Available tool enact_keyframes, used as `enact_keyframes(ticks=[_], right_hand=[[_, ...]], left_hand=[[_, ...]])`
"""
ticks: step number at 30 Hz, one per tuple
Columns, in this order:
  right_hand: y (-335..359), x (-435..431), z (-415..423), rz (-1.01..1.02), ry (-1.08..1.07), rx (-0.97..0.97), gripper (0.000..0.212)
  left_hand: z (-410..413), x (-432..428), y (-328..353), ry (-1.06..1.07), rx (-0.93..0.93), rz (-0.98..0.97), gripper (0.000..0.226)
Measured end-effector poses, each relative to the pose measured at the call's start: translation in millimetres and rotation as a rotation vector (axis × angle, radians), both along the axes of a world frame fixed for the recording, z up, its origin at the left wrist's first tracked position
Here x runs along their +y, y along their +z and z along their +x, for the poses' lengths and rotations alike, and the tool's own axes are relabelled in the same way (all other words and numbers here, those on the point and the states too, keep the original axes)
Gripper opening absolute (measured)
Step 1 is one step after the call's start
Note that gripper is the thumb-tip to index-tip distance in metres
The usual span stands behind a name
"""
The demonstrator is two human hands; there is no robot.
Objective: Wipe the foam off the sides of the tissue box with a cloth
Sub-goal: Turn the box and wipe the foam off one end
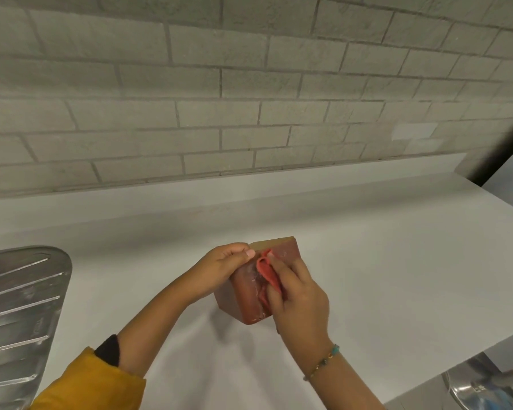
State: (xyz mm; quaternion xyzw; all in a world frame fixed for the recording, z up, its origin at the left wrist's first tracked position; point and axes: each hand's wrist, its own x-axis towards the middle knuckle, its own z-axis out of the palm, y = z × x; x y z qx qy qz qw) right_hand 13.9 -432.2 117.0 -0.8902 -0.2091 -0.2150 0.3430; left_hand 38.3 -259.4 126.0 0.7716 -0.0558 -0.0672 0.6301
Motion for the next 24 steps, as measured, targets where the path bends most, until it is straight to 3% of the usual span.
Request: enact_keyframes(ticks=[4, 11, 21, 24], right_hand=[[-7.2, -10.0, -9.4, -0.075, 0.145, -0.083, 0.036], [1.4, -25.8, 11.9, -0.032, 0.018, -0.003, 0.039], [-0.1, -10.0, 0.1, -0.156, 0.304, -0.148, 0.032], [2.9, -27.2, 11.5, -0.145, 0.242, -0.116, 0.031]], left_hand=[[0.5, 3.2, 0.6, -0.036, 0.019, 0.025, 0.035], [0.8, 5.2, 1.4, -0.044, 0.034, 0.011, 0.033], [1.8, 7.2, 3.8, -0.048, 0.050, 0.033, 0.040], [2.2, 8.2, 4.6, -0.060, 0.059, 0.048, 0.043]])
